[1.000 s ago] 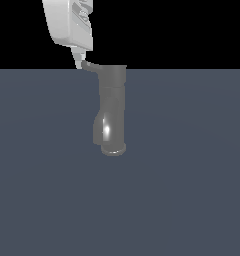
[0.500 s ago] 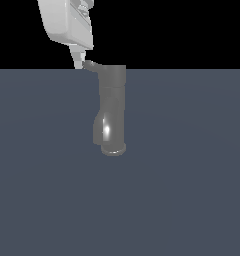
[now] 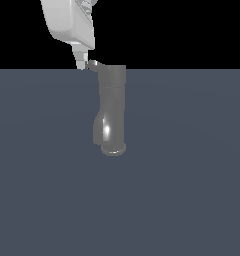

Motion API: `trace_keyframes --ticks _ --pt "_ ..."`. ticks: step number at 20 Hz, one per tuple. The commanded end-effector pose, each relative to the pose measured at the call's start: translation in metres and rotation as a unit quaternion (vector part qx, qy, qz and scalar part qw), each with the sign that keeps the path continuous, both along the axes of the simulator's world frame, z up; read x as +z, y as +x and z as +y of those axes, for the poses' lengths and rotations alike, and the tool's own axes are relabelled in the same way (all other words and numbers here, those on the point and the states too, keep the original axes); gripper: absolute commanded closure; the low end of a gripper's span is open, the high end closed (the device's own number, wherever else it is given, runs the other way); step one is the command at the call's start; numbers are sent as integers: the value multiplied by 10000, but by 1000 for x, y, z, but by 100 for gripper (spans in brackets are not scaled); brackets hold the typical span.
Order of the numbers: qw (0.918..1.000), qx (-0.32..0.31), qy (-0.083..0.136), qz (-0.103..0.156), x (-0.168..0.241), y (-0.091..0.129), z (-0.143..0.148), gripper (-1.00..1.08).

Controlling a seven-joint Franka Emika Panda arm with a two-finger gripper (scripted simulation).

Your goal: Turn on the faucet by rotating a designated handle.

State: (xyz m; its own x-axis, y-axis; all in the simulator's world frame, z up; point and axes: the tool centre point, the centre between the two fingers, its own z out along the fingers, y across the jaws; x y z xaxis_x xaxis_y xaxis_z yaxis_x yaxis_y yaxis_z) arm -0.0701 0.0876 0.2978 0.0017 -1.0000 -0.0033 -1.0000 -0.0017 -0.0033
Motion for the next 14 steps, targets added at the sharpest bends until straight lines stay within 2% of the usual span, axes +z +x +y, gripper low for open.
trace_keyframes --ticks 1,8,9,10,14 --pt "9998 -191 -11 11 0 -3 -32 108" --pt "9997 -248 -16 17 0 -15 -72 108" --pt "9997 -248 -16 17 0 -15 -72 108" --pt "10000 32 -13 10 0 -15 -39 108" --pt "10000 -43 -14 12 0 -6 -63 108"
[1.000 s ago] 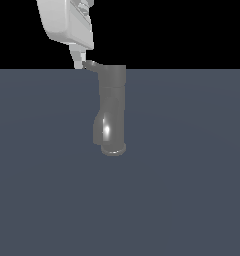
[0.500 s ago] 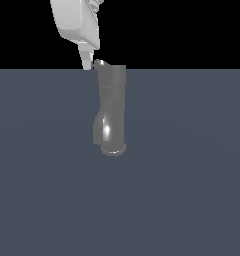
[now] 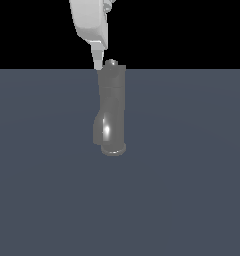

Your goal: Turn on the faucet by rotating a designated handle.

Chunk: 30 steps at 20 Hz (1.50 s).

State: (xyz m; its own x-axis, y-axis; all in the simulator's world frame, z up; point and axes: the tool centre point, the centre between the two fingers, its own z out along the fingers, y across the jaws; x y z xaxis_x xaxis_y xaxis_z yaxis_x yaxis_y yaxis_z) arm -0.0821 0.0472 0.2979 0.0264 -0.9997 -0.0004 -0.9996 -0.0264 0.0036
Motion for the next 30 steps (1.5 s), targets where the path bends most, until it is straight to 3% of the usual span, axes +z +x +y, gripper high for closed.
trace_keyframes --ticks 1,11,12,13,30 --pt "9998 -185 0 -22 0 8 -29 108" --pt "9994 -358 -2 -19 0 28 -86 108" --pt "9994 -358 -2 -19 0 28 -86 108" --pt "10000 72 32 37 0 22 -35 108" --pt "9997 -242 7 -2 0 74 -86 108"
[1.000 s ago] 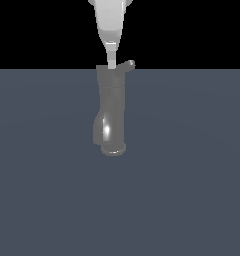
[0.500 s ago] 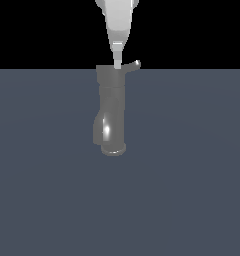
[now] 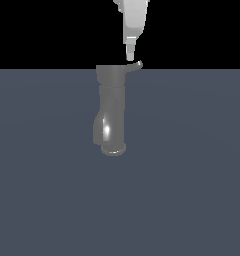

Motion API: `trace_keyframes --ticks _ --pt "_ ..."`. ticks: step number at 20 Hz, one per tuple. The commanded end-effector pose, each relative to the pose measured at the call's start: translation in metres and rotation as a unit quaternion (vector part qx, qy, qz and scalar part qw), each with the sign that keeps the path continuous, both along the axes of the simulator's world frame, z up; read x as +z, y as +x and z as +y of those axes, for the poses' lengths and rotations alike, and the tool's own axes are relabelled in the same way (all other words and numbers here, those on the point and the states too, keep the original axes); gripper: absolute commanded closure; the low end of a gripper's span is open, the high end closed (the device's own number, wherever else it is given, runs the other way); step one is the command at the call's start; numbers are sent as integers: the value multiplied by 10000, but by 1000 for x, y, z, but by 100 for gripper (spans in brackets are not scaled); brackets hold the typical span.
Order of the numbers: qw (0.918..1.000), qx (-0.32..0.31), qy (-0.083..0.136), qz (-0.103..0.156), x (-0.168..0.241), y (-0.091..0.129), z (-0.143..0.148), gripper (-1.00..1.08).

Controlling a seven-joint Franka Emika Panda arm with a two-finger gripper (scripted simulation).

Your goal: Turn on the faucet by rotating a designated handle.

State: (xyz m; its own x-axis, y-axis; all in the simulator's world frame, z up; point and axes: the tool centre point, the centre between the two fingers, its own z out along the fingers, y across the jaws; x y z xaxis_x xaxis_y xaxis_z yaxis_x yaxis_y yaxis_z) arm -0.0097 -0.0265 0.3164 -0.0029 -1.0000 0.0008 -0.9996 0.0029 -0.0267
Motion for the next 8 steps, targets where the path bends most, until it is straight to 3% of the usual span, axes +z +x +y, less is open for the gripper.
trace_keyframes --ticks 1,8 --pt "9998 -114 13 147 -19 4 -15 108" --pt "9997 -218 8 134 -18 21 -33 108"
